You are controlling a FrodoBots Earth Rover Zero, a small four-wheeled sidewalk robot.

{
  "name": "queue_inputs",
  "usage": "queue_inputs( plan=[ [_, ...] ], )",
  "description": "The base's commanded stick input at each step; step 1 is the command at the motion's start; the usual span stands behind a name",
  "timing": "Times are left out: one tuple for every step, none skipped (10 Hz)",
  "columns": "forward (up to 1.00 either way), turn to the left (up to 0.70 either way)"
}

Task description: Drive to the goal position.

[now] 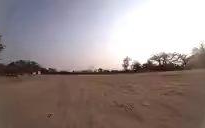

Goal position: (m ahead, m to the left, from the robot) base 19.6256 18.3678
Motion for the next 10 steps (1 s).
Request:
queue_inputs(
  plan=[
    [0.70,0.00],
    [0.70,0.00],
    [0.70,0.00],
    [0.70,0.00],
    [0.70,0.00],
    [0.70,0.00],
    [0.70,0.00],
    [0.70,0.00],
    [0.70,0.00],
    [0.70,0.00]
  ],
)
